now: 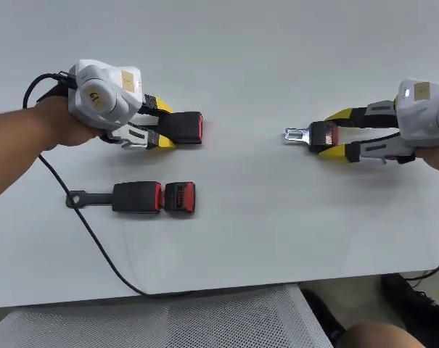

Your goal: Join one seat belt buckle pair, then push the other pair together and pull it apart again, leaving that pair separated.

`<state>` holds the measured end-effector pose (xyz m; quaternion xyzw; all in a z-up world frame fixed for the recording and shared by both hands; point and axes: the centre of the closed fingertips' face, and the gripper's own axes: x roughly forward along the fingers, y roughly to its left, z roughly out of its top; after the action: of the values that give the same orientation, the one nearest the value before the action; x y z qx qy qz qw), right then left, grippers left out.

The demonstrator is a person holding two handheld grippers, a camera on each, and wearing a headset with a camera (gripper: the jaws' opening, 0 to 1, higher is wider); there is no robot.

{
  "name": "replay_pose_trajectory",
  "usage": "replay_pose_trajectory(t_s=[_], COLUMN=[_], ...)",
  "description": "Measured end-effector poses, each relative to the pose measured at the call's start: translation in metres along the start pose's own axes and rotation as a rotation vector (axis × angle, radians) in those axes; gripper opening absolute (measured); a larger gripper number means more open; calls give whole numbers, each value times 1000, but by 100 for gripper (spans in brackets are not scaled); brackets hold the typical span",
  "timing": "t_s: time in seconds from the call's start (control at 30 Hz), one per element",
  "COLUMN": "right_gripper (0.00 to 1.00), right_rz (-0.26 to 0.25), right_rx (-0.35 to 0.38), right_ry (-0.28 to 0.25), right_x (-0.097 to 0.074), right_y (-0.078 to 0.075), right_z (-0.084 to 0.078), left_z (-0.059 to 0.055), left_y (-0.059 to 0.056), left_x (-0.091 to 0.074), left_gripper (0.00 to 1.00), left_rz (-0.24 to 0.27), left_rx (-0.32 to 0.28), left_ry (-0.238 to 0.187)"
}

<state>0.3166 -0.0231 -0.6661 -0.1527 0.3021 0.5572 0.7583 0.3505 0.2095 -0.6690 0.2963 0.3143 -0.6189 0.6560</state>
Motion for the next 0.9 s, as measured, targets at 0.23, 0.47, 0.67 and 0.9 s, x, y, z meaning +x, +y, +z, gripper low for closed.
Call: replay_pose_trajectory(t_s=[0.23,0.47,0.67,0.9], right_gripper=[34,34,34,34], right_rz=[-7,-8,-6,6], right_rx=[14,17,19,27], right_ry=[-34,-62,-84,-104], right_x=[2,11,26,43], right_y=[-1,-1,1,3], right_z=[2,8,18,31], left_z=[2,3,2,2], left_y=[-1,-1,-1,0], left_x=[1,2,3,3], left_gripper=[34,34,34,34], left_rz=[0,1,2,2], left_rx=[-4,-10,-16,-17], left_ry=[16,26,33,41])
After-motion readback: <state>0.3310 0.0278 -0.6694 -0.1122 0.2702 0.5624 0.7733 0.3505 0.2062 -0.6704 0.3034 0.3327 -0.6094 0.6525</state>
